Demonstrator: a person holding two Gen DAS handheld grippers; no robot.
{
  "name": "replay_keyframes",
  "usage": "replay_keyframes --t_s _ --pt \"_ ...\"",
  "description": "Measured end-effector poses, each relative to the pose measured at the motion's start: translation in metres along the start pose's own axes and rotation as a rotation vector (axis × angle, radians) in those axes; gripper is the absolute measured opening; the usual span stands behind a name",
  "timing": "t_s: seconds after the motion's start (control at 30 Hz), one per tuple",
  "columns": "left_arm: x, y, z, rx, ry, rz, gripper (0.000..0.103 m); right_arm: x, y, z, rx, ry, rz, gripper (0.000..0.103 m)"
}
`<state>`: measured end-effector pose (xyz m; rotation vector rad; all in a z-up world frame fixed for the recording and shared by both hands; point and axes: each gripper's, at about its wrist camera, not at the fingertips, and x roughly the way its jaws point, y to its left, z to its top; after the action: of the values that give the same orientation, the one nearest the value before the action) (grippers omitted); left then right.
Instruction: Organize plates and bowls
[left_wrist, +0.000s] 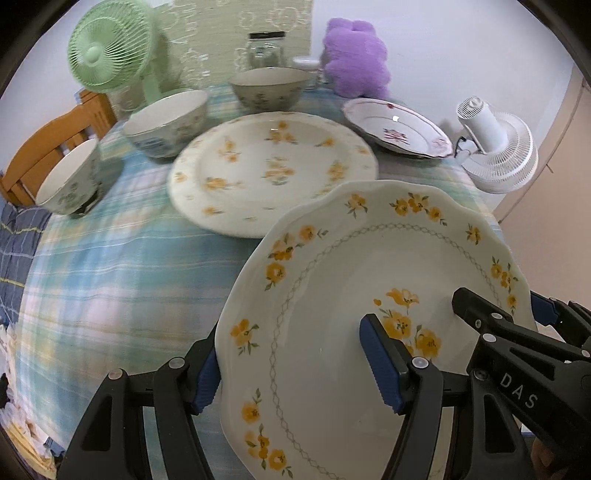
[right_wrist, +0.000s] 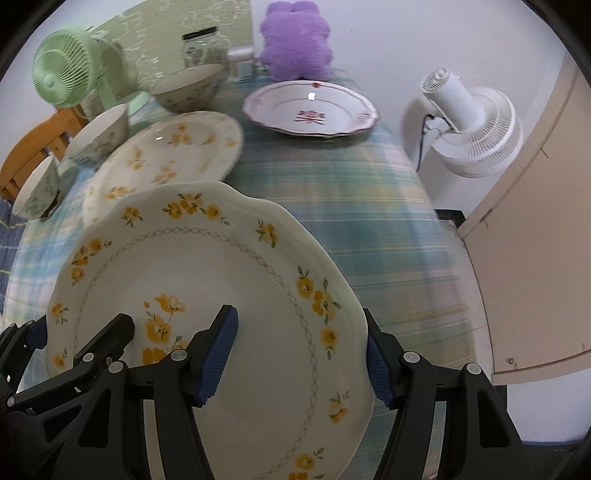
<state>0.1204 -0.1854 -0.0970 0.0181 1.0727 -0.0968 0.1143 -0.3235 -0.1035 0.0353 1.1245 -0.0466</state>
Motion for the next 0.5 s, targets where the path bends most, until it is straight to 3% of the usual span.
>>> replay_keyframes --t_s 0.5 --pt "0.036 -0.056 0.013 0.024 0.055 -0.008 0.071 0.03 -0.066 -0.001 0.054 0.05 -0.032 0.067"
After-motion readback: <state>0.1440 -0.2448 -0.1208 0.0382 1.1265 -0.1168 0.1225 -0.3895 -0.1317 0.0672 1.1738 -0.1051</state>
